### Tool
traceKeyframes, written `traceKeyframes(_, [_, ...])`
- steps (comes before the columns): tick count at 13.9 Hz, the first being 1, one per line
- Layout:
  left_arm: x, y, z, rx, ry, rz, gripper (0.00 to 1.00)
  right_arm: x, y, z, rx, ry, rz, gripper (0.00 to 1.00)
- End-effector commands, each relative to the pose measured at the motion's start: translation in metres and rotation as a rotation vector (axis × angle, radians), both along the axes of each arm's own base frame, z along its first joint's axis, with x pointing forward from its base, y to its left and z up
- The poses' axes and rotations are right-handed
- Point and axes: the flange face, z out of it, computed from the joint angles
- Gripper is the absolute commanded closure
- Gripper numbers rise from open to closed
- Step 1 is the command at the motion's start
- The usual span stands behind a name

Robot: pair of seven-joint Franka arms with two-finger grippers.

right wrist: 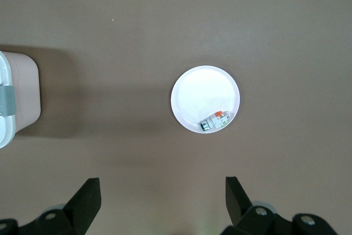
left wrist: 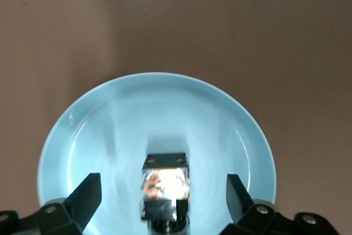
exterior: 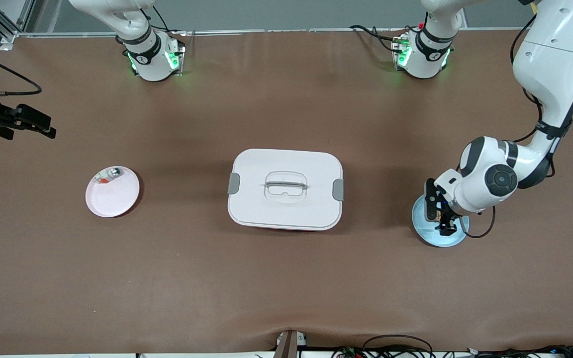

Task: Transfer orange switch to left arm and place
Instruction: 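Open the left gripper and release the switch on the blue plate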

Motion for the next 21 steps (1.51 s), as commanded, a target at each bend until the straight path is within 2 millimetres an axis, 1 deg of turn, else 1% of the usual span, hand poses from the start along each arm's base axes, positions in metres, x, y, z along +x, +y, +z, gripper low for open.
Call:
traceKeyframes(1, [0.008, 0.005, 0.047, 0.052, 0.019, 0.096, 0.0, 0.001, -0.011, 0.006, -0.005, 0.007, -0.007, 0.0])
traceKeyframes(3, [0.014, 0.011, 0.086, 0.027, 0.056, 0.211, 0.0, 0.0, -0.017, 0.006, 0.002, 0.008, -0.02, 0.0])
traceKeyframes(4, [0.019, 0.018, 0.111, 0.009, 0.065, 0.257, 0.0, 0.0, -0.02, 0.008, 0.003, 0.003, -0.026, 0.0])
traceKeyframes(5, [0.022, 0.029, 0.133, -0.005, 0.066, 0.315, 0.0, 0.0, -0.019, 0.008, 0.003, 0.005, -0.024, 0.0])
traceKeyframes(7, [0.019, 0.032, 0.174, -0.004, 0.074, 0.459, 0.0, 0.0, -0.018, 0.008, 0.003, 0.005, -0.021, 0.0])
traceKeyframes(9, [0.016, 0.03, 0.209, 0.011, 0.033, 0.638, 0.0, 0.001, -0.014, 0.008, 0.002, 0.003, -0.015, 0.0])
traceKeyframes(11, [0.001, 0.027, 0.255, 0.042, -0.016, 0.9, 0.0, 0.001, -0.015, 0.008, -0.002, 0.003, -0.015, 0.0])
traceKeyframes(12, [-0.004, 0.025, 0.269, 0.049, -0.035, 1.003, 0.0, 0.001, -0.015, 0.008, -0.003, 0.002, -0.015, 0.0])
traceKeyframes(14, [-0.008, 0.021, 0.285, 0.038, -0.057, 1.158, 0.0, 0.001, -0.014, 0.008, -0.006, 0.001, -0.014, 0.0])
traceKeyframes(15, [-0.013, 0.018, 0.297, 0.028, -0.059, 1.23, 0.0, 0.001, -0.015, 0.009, -0.008, -0.001, -0.014, 0.0])
traceKeyframes(17, [-0.021, 0.015, 0.314, 0.024, -0.081, 1.415, 0.0, 0.001, -0.016, 0.012, -0.013, -0.007, -0.017, 0.0])
traceKeyframes(18, [-0.027, 0.013, 0.321, 0.033, -0.073, 1.472, 0.0, 0.0, -0.017, 0.014, -0.016, -0.01, -0.02, 0.0])
traceKeyframes(19, [-0.03, 0.012, 0.333, 0.016, -0.075, 1.512, 0.0, -0.001, -0.019, 0.017, -0.02, -0.017, -0.025, 0.0])
traceKeyframes(20, [-0.031, 0.011, 0.339, 0.0, -0.068, 1.558, 0.0, -0.001, -0.02, 0.023, -0.02, -0.028, -0.026, 0.0])
traceKeyframes(21, [-0.033, 0.01, 0.344, 0.0, -0.057, 1.603, 0.0, -0.001, -0.017, 0.024, -0.022, -0.031, -0.022, 0.0])
